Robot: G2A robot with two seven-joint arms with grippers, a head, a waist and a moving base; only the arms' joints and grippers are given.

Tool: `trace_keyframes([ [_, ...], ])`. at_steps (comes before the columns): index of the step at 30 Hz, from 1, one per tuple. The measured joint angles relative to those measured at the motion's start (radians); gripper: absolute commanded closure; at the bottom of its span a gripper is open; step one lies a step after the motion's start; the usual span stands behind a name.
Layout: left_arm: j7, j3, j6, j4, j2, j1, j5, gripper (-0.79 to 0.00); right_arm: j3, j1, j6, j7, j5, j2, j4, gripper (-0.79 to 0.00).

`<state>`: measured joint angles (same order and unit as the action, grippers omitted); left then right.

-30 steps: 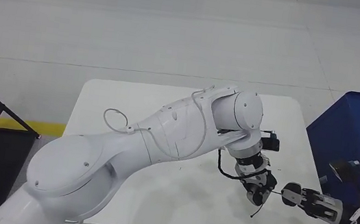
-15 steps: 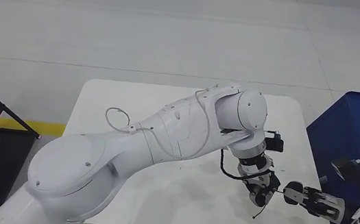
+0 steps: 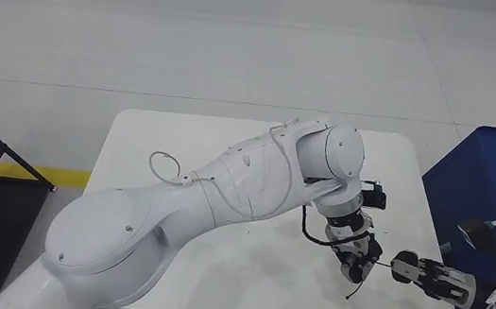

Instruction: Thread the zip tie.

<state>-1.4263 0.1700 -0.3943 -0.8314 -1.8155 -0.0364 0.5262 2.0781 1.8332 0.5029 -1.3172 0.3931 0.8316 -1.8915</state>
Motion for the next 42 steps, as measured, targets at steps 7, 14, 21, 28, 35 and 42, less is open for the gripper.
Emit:
trace_keyframes([
  [7,-0.004,0.000,0.004,0.003,-0.007,0.015,0.000,0.000,-0.002,-0.001,-0.002,-0.002,0.006,-0.005,0.007,0.000],
  [14,-0.007,0.000,0.007,0.016,-0.014,0.007,-0.011,0.000,-0.006,-0.001,0.001,0.001,0.012,-0.009,0.010,0.000],
  [21,-0.009,0.000,0.009,0.017,-0.018,0.008,-0.013,0.000,-0.006,0.001,0.005,0.005,0.013,-0.011,0.013,0.000],
  [28,-0.011,0.000,0.011,0.020,-0.021,0.003,-0.024,0.000,-0.006,0.001,0.005,0.005,0.012,-0.011,0.013,0.000],
  [35,-0.015,0.000,0.015,0.029,-0.024,-0.001,-0.026,0.000,-0.006,0.001,0.005,0.005,0.012,-0.011,0.013,0.000],
  [42,-0.018,0.000,0.018,0.028,-0.030,-0.004,-0.027,0.000,-0.006,0.001,0.005,0.005,0.012,-0.011,0.013,0.000],
])
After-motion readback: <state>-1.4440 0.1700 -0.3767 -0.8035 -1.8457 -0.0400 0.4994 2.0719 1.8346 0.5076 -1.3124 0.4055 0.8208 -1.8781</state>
